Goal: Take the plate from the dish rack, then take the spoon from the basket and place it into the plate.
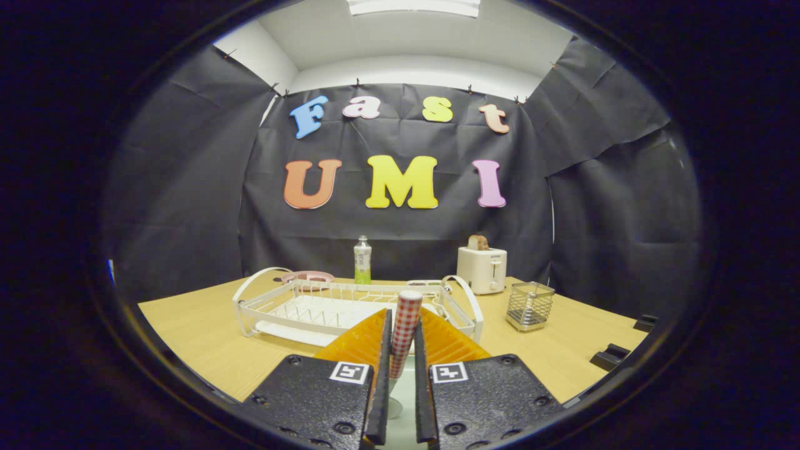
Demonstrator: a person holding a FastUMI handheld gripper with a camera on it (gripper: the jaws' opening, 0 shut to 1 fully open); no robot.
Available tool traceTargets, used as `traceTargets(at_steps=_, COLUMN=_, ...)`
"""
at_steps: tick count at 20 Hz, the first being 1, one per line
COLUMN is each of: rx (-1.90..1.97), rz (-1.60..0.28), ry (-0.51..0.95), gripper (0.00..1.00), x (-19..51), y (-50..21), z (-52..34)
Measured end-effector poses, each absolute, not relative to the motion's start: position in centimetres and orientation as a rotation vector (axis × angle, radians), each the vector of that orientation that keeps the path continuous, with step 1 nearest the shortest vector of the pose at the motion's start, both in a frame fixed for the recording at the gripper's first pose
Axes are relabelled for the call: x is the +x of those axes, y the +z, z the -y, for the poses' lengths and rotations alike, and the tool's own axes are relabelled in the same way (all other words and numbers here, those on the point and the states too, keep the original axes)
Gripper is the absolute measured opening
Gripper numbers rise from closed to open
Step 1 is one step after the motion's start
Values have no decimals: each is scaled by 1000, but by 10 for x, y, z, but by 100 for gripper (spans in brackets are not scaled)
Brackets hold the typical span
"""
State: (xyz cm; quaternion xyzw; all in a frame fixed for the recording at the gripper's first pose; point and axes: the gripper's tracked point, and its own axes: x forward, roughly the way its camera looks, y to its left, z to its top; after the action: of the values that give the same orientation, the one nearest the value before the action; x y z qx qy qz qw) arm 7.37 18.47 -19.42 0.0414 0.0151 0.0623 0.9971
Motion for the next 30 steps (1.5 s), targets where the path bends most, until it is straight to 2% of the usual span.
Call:
traceTargets(at_steps=5, rx=119, rz=-141, ry=61, gripper=31, x=81, y=-202, z=-153)
traceTargets(at_steps=7, rx=141, rz=-171, ry=40, gripper=37, x=81, y=-199, z=-139)
traceTargets(at_steps=13, rx=92, rz=-142, ry=28, gripper=96, x=66, y=-165, z=-115)
traceTargets(at_steps=14, rx=96, rz=-141, ry=43, gripper=100, x=62, y=-161, z=-118)
traceTargets(at_steps=30, rx=74, rz=-21, ry=41, gripper=100, x=-22, y=-62, z=-82)
